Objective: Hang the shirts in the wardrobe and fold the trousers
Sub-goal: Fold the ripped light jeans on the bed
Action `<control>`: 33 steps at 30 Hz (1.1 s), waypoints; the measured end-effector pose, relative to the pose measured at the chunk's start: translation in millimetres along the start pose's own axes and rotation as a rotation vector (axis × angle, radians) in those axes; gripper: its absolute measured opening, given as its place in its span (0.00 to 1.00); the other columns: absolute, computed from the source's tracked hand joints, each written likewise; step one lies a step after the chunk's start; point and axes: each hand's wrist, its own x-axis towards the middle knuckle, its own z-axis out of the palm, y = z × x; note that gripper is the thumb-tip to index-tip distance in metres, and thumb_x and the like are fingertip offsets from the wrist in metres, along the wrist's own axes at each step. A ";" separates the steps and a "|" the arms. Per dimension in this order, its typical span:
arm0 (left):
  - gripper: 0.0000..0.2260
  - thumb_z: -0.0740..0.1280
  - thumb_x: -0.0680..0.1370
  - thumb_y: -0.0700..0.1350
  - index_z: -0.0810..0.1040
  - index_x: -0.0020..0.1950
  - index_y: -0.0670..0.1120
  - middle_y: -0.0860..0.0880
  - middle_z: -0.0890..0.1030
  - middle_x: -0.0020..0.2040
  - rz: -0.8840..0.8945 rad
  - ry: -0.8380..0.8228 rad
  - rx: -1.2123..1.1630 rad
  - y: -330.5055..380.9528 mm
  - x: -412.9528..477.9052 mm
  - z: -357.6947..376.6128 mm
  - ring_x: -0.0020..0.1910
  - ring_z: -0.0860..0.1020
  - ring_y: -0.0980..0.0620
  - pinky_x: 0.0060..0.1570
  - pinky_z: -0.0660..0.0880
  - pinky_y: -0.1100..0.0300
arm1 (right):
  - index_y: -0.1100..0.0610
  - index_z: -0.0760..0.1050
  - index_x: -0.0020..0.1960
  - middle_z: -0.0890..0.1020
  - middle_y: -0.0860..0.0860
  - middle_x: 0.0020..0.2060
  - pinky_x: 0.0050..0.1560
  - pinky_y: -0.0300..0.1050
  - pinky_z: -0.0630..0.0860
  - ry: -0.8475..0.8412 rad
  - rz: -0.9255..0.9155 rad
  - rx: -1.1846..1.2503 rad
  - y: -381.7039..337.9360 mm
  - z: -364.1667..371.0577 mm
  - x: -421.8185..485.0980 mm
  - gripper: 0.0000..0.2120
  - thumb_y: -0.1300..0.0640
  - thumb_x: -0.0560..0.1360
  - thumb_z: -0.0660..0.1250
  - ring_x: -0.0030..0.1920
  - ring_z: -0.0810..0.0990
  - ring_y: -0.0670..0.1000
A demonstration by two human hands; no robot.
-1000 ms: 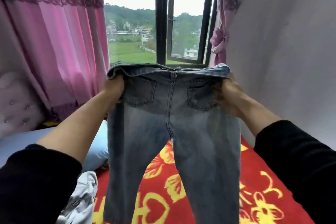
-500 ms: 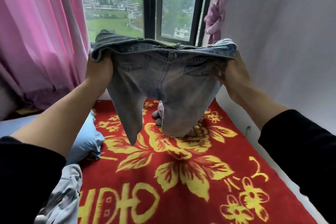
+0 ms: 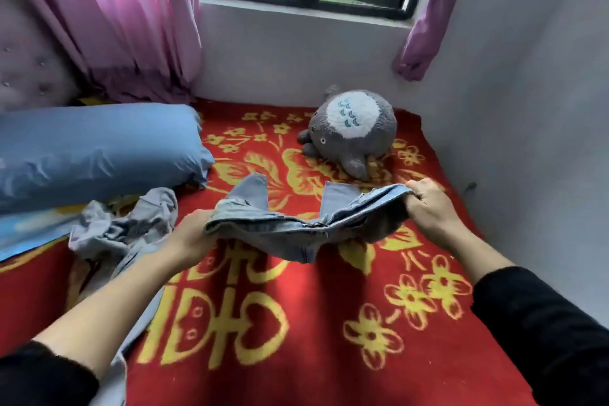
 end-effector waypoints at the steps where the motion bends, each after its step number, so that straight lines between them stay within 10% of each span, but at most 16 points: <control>1: 0.27 0.48 0.69 0.54 0.80 0.51 0.42 0.41 0.83 0.51 -0.059 -0.116 0.112 -7.9 -17.6 15.1 0.50 0.80 0.39 0.45 0.75 0.48 | 0.52 0.68 0.33 0.70 0.51 0.39 0.43 0.46 0.64 -0.093 0.020 -0.068 12.3 6.4 -14.6 0.13 0.53 0.76 0.56 0.44 0.73 0.55; 5: 0.11 0.56 0.78 0.51 0.70 0.57 0.49 0.45 0.80 0.56 -0.232 -0.355 0.338 -25.5 -93.3 71.6 0.54 0.78 0.41 0.48 0.75 0.50 | 0.53 0.67 0.32 0.71 0.49 0.36 0.38 0.47 0.66 -0.454 0.053 -0.290 57.8 32.1 -68.2 0.11 0.52 0.72 0.61 0.40 0.73 0.54; 8: 0.27 0.58 0.78 0.49 0.51 0.74 0.63 0.46 0.78 0.62 -0.261 -0.402 0.329 -37.0 -146.2 107.2 0.57 0.78 0.42 0.52 0.75 0.50 | 0.55 0.68 0.30 0.74 0.47 0.31 0.32 0.44 0.65 -0.638 0.073 -0.271 85.5 57.2 -107.4 0.11 0.51 0.65 0.67 0.32 0.73 0.50; 11: 0.37 0.55 0.77 0.39 0.45 0.67 0.79 0.47 0.79 0.59 -0.192 -0.541 0.365 -39.2 -194.3 137.4 0.56 0.78 0.45 0.51 0.74 0.54 | 0.55 0.68 0.29 0.71 0.48 0.26 0.30 0.44 0.62 -0.807 0.049 -0.317 106.3 85.7 -141.1 0.07 0.54 0.60 0.65 0.30 0.69 0.49; 21: 0.23 0.58 0.77 0.40 0.68 0.67 0.63 0.51 0.68 0.47 -0.356 -0.679 0.302 -83.2 -240.5 245.8 0.53 0.74 0.46 0.52 0.73 0.51 | 0.53 0.60 0.33 0.66 0.48 0.31 0.28 0.43 0.61 -1.057 -0.002 -0.627 172.2 208.5 -207.8 0.11 0.62 0.68 0.61 0.34 0.68 0.52; 28: 0.24 0.57 0.77 0.41 0.64 0.73 0.53 0.42 0.65 0.70 -0.596 -0.876 0.241 -113.0 -220.1 297.1 0.67 0.65 0.40 0.66 0.65 0.50 | 0.57 0.74 0.53 0.79 0.55 0.53 0.44 0.44 0.71 -1.107 0.136 -0.553 187.0 268.5 -195.5 0.10 0.61 0.72 0.61 0.52 0.77 0.56; 33: 0.25 0.56 0.79 0.42 0.57 0.76 0.49 0.39 0.58 0.74 -0.733 -0.676 0.111 -129.6 -148.6 287.5 0.70 0.60 0.37 0.66 0.64 0.48 | 0.57 0.73 0.60 0.78 0.55 0.60 0.56 0.48 0.74 -1.000 0.111 -0.455 159.3 311.2 -129.1 0.14 0.57 0.75 0.62 0.59 0.76 0.57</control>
